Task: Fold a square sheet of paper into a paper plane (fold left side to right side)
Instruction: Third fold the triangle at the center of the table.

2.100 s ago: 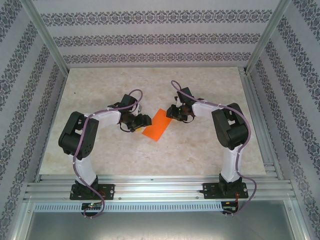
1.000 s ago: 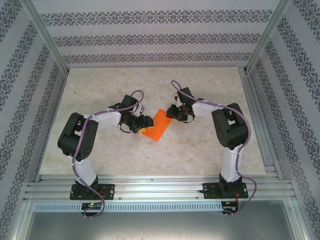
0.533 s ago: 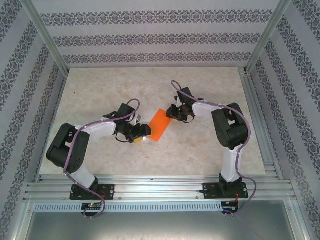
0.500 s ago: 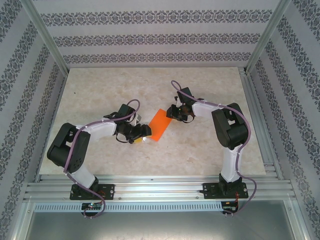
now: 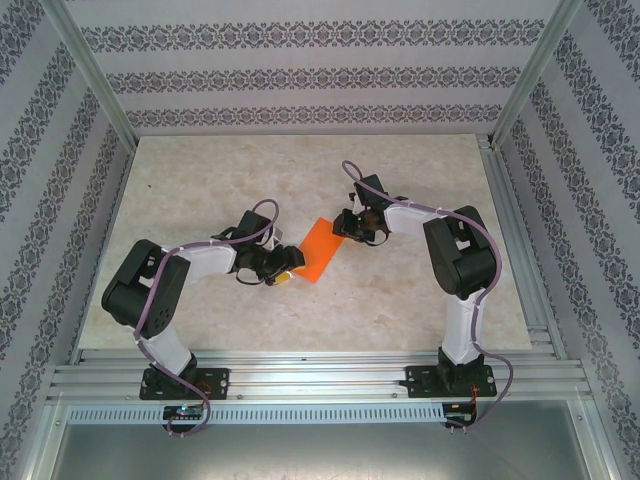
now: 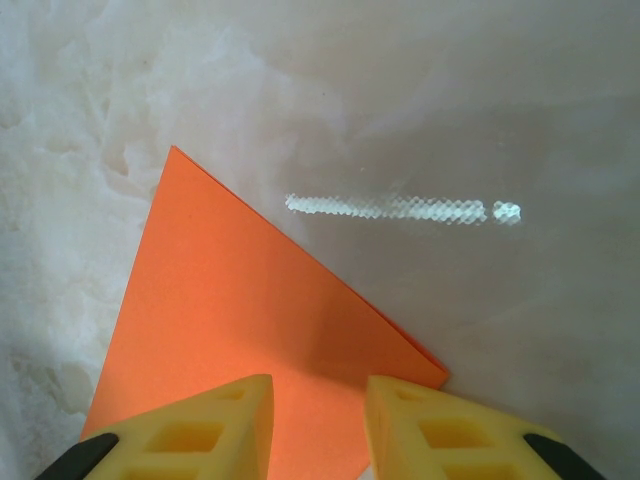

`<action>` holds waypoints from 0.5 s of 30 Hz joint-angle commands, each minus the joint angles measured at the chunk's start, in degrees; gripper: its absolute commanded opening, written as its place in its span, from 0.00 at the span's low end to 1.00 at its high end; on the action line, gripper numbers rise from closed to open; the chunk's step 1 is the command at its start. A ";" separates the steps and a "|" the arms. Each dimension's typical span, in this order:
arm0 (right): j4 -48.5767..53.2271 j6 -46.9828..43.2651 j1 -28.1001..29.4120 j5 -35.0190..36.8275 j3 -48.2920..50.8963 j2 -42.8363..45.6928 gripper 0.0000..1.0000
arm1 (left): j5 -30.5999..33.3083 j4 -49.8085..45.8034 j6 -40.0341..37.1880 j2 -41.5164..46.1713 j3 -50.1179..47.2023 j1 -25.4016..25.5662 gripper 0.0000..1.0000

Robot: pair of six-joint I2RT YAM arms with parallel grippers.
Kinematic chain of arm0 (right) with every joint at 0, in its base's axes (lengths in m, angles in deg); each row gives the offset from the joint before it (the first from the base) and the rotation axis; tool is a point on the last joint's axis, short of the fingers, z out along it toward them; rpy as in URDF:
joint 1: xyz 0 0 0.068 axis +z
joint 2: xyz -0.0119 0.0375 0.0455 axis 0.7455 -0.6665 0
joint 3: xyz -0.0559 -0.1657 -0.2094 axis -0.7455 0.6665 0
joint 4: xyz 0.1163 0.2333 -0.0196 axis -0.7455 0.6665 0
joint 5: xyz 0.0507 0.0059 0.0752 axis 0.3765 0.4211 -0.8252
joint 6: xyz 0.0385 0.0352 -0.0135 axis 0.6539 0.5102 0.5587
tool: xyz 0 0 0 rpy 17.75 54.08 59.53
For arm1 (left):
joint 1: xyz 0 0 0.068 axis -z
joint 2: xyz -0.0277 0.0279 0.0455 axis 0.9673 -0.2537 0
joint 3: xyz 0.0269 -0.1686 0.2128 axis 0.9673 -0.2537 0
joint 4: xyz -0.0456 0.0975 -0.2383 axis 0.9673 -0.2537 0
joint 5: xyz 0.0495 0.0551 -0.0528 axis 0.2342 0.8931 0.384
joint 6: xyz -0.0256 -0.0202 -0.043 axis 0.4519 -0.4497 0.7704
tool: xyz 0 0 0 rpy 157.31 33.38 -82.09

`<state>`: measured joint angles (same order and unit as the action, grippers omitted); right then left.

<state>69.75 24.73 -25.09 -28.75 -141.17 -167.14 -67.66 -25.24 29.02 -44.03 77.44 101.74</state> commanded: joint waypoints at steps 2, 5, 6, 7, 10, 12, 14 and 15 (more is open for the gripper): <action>1.16 -1.06 -0.53 1.22 0.00 -2.08 0.31 | 1.22 6.85 3.51 -0.41 -1.51 0.63 0.59; 1.23 -1.02 -0.50 1.22 0.14 -2.05 0.31 | 2.68 10.15 5.47 0.33 -2.61 0.64 0.55; 1.07 -1.08 -0.52 1.15 0.14 -2.06 0.31 | 2.95 11.31 5.94 0.44 -2.83 0.69 0.54; 1.06 -1.02 -0.53 1.15 0.10 -2.04 0.31 | 3.01 12.51 6.26 0.43 -2.86 0.65 0.53; 1.03 -1.02 -0.52 1.02 0.31 -2.07 0.31 | 3.04 14.26 6.55 0.31 -2.81 0.68 0.52; 1.01 -1.04 -0.56 1.12 0.40 -1.98 0.31 | 3.48 14.49 6.33 0.59 -2.85 0.70 0.50; 0.98 -1.10 -0.54 1.08 0.49 -1.91 0.31 | 4.34 14.13 5.96 1.17 -2.83 0.71 0.49; 0.89 -1.02 -0.53 1.09 0.52 -1.98 0.31 | 4.80 13.95 5.69 1.53 -2.90 0.65 0.48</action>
<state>69.75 24.73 -25.09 -28.75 -141.17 -167.14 -64.93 -15.16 34.70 -43.68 74.67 101.87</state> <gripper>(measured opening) 0.314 0.487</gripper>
